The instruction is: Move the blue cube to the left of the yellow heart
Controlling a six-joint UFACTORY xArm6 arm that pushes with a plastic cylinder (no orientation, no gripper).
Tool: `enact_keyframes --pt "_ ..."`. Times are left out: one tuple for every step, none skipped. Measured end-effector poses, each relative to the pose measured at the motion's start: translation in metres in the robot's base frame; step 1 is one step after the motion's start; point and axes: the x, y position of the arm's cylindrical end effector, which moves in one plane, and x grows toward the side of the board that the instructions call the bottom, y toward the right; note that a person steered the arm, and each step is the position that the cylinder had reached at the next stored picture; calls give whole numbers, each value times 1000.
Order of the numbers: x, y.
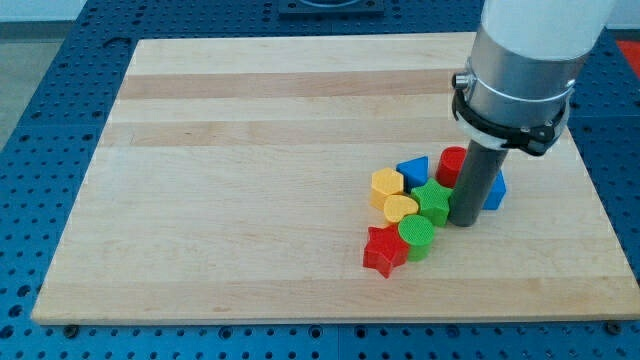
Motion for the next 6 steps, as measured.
enact_keyframes --pt "0 45" --pt "0 86" --pt "-6 92" --pt "-30 62" --pt "-51 40" --pt "-52 61"
